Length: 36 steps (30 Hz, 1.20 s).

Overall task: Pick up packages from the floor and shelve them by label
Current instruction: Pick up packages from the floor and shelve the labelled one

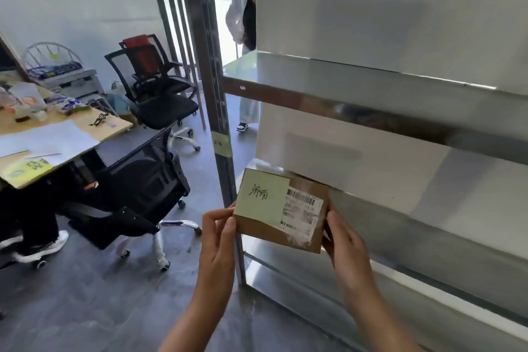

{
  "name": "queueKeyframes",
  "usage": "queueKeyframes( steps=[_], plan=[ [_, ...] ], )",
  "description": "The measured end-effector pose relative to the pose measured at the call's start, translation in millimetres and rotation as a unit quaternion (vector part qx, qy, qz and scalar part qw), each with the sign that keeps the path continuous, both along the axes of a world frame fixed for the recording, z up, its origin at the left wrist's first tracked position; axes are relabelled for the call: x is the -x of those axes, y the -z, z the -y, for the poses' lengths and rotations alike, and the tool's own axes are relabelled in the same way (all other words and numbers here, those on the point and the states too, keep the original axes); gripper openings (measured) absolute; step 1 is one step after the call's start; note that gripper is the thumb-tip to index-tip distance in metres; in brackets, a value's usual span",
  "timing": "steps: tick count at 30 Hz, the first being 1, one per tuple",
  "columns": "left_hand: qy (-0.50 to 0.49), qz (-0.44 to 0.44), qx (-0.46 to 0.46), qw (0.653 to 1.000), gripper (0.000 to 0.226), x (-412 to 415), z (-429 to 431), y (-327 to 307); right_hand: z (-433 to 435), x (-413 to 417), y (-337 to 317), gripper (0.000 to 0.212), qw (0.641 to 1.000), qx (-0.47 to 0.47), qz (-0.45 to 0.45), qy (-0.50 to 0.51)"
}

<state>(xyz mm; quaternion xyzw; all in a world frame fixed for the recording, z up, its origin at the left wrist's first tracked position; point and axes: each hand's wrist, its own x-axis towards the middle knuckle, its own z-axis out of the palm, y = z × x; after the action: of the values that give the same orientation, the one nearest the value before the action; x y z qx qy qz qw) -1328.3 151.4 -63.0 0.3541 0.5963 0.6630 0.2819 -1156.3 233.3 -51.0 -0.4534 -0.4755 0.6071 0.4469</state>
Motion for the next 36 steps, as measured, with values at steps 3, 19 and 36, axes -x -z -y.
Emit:
queueKeyframes(
  steps=[3,19,36],
  plan=[
    [0.027,0.015,0.014,0.999,0.013,37.1,-4.9,4.6,5.0,32.9,1.8,0.038,1.0,-0.006,0.008,0.025],
    [0.176,0.032,0.076,0.981,0.024,94.6,-106.8,36.4,-76.4,81.6,35.8,0.037,0.989,0.024,0.027,0.147],
    [0.276,0.011,0.14,0.951,0.032,130.7,-194.3,81.2,-137.1,105.5,67.0,0.036,0.969,0.077,0.062,0.226]
  ],
)
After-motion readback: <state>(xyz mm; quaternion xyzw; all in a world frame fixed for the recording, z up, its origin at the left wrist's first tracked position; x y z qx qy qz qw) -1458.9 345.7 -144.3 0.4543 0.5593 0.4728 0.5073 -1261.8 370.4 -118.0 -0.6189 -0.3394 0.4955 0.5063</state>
